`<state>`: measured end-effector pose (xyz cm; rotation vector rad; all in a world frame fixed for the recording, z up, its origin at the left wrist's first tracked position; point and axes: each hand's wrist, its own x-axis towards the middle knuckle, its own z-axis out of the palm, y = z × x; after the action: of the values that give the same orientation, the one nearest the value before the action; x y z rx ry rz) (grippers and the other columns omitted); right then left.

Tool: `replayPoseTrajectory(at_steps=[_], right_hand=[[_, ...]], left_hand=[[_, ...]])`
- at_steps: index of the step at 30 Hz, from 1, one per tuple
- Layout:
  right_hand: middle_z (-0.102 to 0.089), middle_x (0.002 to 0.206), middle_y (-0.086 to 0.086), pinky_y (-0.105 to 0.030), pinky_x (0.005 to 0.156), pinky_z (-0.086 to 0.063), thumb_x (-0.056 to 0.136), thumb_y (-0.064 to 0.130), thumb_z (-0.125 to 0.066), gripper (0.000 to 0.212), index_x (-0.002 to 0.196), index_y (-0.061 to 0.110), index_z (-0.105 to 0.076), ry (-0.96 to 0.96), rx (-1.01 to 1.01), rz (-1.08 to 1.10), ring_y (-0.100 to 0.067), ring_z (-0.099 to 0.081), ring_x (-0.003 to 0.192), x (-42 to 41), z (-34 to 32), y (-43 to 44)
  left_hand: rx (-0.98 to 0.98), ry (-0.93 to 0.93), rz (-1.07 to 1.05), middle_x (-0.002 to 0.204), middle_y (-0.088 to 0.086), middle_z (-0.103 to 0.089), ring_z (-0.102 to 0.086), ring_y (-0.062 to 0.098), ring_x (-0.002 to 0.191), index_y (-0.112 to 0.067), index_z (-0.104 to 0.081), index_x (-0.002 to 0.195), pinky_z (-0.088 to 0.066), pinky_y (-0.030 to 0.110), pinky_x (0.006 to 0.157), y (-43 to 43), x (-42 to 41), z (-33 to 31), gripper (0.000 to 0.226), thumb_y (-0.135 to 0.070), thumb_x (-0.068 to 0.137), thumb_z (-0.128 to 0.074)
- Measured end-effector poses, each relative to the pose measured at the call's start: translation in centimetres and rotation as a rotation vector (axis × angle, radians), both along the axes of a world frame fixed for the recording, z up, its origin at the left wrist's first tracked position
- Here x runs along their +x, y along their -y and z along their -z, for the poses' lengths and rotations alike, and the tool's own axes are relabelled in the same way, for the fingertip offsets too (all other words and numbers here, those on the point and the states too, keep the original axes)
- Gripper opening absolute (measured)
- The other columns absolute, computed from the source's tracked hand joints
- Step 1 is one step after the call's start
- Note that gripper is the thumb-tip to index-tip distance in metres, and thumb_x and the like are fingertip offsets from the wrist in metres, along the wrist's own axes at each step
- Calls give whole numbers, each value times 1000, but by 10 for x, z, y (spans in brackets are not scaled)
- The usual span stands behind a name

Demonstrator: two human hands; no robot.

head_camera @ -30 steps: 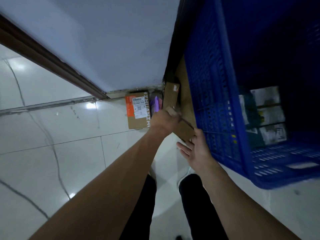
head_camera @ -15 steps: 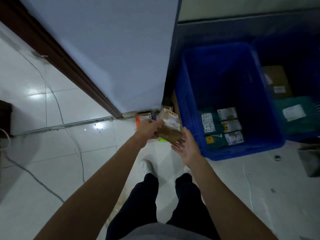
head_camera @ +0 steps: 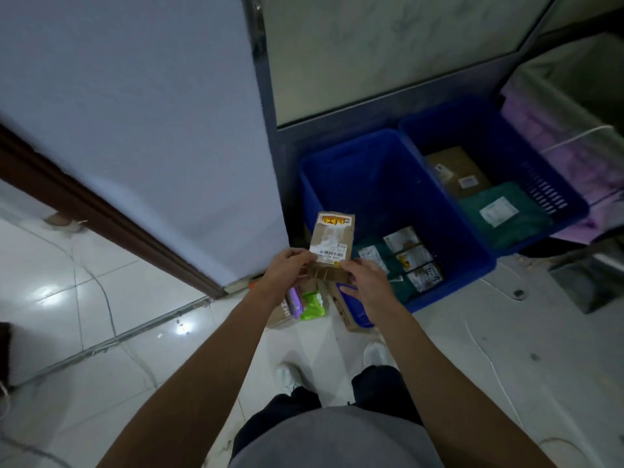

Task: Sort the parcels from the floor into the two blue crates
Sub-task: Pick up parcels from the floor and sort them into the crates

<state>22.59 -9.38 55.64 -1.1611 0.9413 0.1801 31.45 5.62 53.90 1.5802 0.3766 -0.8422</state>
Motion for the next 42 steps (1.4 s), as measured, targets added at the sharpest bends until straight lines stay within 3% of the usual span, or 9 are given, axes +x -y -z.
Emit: replayPoseTrajectory(at_steps=[7,13,16,18,23,28,32,39,42], right_hand=[[-76,103,-8,-28,71,-58,97,18,-66,29,124,7,-63,46,133,143,-18,-73,89,-5,4,62],[-74,112,-8,-36,89,-58,98,21,-64,37,133,11,-58,30,141,0,-21,-72,100,3,26,143],[-63,130,-10,-33,80,-59,91,30,-73,73,150,10,-35,-68,45,-144,-21,-68,105,9,38,200],[-50,143,-8,-37,92,-55,88,35,-76,91,156,13,-20,-117,-147,-258,-21,-60,114,11,45,244],[-17,162,-18,-47,111,-37,95,47,-63,93,160,11,-8,-164,-819,-771,-36,-32,143,20,52,347],[-36,151,-17,-47,110,-37,96,41,-59,73,154,9,-29,77,-1207,-1177,-36,-33,139,46,85,392],[-35,154,-11,-48,113,-33,94,44,-59,68,151,16,-34,113,-1249,-1484,-32,-29,143,64,120,406],[-46,138,-14,-47,96,-43,101,45,-45,57,145,10,-39,-22,-1136,-1734,-34,-44,126,71,197,416],[-46,135,-14,-47,92,-45,103,44,-39,49,140,12,-42,-75,-1112,-1757,-34,-46,123,70,232,420]], left_hand=[[81,-5,105,100,10,-75,-73,21,94,-9,-69,107,-61,39,87,75,-4,3,63,-62,74,-78],[44,-80,8,104,7,-77,-73,20,97,-13,-71,108,-61,37,82,166,-9,14,48,-50,79,-80],[13,-108,-28,110,7,-75,-71,21,100,-12,-70,114,-59,45,90,211,-13,16,46,-42,81,-81],[21,-139,-63,116,5,-72,-70,19,102,-15,-62,128,-61,44,87,239,-17,22,54,-38,83,-80],[38,-240,-91,117,2,-68,-69,16,94,-15,-50,139,-62,32,64,302,-22,49,56,-26,90,-75],[130,-257,-24,95,2,-69,-67,16,85,-9,-62,120,-59,40,88,344,-18,95,32,-27,94,-70],[153,-278,21,89,1,-69,-67,15,80,-5,-65,118,-58,31,73,359,-13,131,32,-26,94,-70],[162,-377,14,111,3,-69,-67,20,104,-15,-59,111,-58,41,91,377,-15,207,22,-22,94,-70],[145,-428,12,113,3,-70,-68,18,96,-14,-58,119,-60,32,72,388,-26,248,32,-25,92,-72]])
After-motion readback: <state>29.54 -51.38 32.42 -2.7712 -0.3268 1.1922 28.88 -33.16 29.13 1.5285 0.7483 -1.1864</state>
